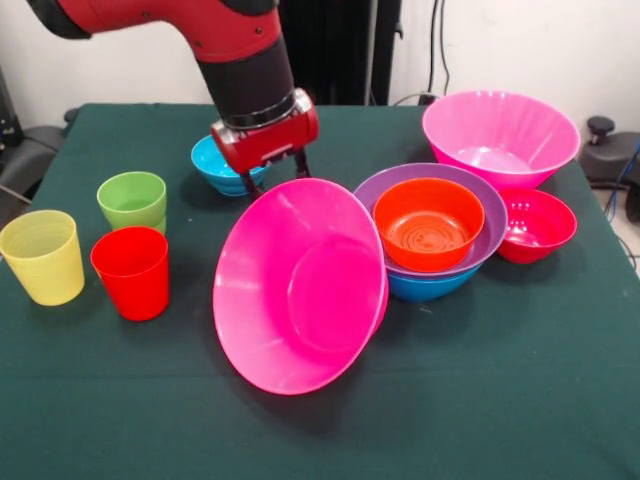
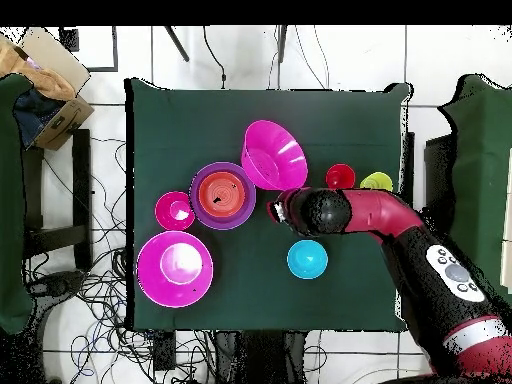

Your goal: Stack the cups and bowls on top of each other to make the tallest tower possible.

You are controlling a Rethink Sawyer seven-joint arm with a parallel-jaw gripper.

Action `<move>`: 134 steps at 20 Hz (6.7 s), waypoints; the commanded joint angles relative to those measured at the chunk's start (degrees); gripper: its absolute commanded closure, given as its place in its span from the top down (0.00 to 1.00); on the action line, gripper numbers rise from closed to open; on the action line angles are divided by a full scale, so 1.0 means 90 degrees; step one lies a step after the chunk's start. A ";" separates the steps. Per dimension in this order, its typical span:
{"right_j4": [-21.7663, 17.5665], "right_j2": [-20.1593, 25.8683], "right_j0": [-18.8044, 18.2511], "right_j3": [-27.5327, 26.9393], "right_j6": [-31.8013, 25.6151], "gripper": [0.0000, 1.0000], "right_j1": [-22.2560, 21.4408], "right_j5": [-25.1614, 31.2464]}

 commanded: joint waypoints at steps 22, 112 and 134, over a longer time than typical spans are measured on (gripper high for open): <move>0.0284 0.0236 0.0275 0.1005 -0.0693 1.00 -0.1605 0.1609; -0.1206 -0.0446 0.1098 -0.0501 0.0157 1.00 -0.0913 -0.1351; -0.0506 -0.0132 0.0761 -0.0451 -0.0050 0.00 -0.0546 -0.0734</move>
